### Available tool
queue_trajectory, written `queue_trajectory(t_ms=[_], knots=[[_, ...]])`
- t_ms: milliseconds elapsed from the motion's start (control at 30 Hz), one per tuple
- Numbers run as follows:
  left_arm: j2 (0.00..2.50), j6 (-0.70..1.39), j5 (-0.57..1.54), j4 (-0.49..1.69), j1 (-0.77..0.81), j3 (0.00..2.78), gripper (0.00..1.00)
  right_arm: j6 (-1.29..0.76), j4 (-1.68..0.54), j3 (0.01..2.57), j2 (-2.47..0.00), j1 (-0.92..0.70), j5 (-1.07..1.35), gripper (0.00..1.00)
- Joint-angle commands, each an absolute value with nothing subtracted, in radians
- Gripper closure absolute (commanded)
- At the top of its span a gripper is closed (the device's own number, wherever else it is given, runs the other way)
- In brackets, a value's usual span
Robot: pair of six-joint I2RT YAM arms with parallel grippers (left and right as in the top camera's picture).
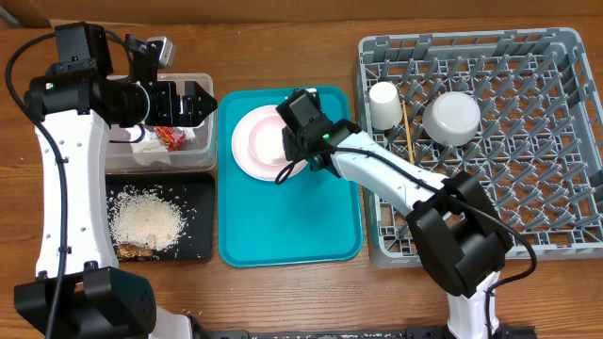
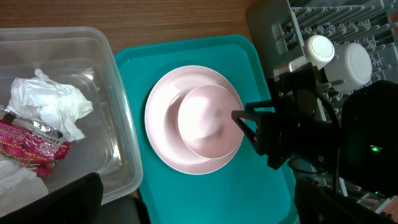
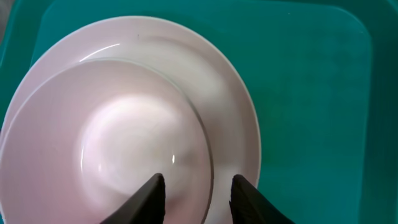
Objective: Sort waste into correct bins and load items into the dishwasher
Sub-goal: 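Move the right gripper over the pink bowl on the teal tray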
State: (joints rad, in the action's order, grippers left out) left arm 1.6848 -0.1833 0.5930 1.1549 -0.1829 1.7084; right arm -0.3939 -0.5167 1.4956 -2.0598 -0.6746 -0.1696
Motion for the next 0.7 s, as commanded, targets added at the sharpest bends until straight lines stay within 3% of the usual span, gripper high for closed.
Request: queue_trajectory(t_ms=[0,333,667], knots=[[1.677,-0.176,0.591,1.155,-0.176,1.735,0.00,-0.402,-0.517,1.498,-2.072,-0.678,-0.152,0.70],[1.677,-0.176,0.591,1.155,-0.176,1.735,0.00,-0.402,-0.550,1.498,-2.072,-0.678,-0.152,0.73],[1.677,-0.176,0.591,1.155,-0.176,1.735,0.00,-0.402,-0.562,1.498,-2.072,-0.678,-0.151,0.87]])
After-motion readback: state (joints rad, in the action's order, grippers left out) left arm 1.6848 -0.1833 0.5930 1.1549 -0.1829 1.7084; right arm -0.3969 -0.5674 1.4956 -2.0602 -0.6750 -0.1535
